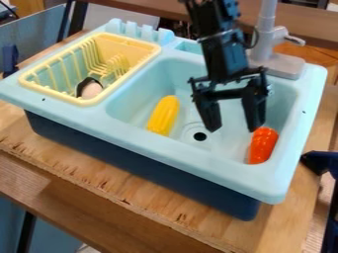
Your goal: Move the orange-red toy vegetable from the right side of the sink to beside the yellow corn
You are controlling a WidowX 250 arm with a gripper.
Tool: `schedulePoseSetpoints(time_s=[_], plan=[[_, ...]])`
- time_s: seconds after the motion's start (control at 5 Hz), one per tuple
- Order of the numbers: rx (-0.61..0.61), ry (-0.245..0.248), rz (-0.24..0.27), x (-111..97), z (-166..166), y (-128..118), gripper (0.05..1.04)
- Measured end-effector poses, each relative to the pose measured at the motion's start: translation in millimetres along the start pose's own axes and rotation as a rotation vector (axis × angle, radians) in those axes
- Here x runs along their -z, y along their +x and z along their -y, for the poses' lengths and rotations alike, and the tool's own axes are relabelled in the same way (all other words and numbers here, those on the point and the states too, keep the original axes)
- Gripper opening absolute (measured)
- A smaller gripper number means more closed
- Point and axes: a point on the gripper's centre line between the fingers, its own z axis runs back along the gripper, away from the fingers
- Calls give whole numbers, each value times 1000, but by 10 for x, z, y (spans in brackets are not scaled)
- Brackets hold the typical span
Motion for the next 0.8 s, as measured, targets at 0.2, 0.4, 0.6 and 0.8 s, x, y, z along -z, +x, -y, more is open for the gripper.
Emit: schedulePoseSetpoints(time_s=[0.2, 0.4, 0.6, 0.8], plan=[[-10, -33, -16, 94, -52, 74, 1000], [-26, -57, -26, 210, -76, 113, 1000], [-26, -84, -18, 269, -46, 151, 1001], [-20, -83, -11, 308, 10, 167, 1000]])
